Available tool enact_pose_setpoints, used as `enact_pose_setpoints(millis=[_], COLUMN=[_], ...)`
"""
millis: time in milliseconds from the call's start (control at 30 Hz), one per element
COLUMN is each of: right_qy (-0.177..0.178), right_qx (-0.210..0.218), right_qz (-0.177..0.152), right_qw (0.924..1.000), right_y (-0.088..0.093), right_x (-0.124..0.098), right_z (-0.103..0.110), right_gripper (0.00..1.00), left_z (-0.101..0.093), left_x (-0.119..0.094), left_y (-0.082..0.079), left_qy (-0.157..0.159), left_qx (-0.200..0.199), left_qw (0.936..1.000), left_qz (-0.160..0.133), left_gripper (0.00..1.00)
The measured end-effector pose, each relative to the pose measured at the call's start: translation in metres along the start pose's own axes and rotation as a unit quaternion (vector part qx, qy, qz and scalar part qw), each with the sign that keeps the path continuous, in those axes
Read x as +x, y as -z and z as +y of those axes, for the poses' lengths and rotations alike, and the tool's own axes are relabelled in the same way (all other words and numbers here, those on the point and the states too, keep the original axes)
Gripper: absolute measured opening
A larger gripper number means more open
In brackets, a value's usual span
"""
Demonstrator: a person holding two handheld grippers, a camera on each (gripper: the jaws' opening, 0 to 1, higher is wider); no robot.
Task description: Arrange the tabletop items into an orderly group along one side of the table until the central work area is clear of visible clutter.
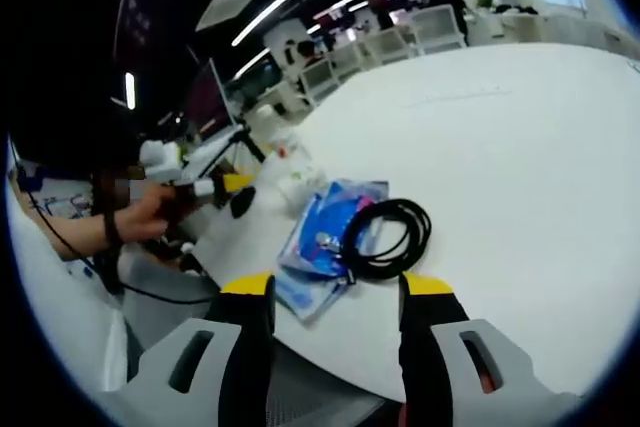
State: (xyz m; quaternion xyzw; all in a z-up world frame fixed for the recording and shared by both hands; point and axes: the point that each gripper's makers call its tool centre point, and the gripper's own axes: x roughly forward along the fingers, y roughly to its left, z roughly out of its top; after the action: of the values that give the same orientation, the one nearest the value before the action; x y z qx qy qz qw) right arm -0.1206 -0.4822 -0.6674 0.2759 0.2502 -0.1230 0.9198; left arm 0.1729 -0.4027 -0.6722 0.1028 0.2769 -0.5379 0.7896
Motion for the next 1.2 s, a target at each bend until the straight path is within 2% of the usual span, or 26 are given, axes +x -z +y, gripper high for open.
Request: enact_pose_setpoints(millis=[467,1200], right_qy=[-0.018,-0.039], right_qx=[-0.013,-0.051], right_qz=[0.018,0.064], right_qw=[0.9996,0.9959], right_y=[0.003,0.017], right_x=[0.016,0.033], right_z=[0.012,0.034], right_gripper=[0.46,0.45], left_z=[-0.015,-0.018], left_x=[-0.022,-0.039], left_y=[0.027,0.058], left_qy=[0.011,0.012], left_qx=[0.010,0.032], left_qw=[0.9998,0.9991], left_qz=[0.017,0.025], left_gripper=[0.51,0.50])
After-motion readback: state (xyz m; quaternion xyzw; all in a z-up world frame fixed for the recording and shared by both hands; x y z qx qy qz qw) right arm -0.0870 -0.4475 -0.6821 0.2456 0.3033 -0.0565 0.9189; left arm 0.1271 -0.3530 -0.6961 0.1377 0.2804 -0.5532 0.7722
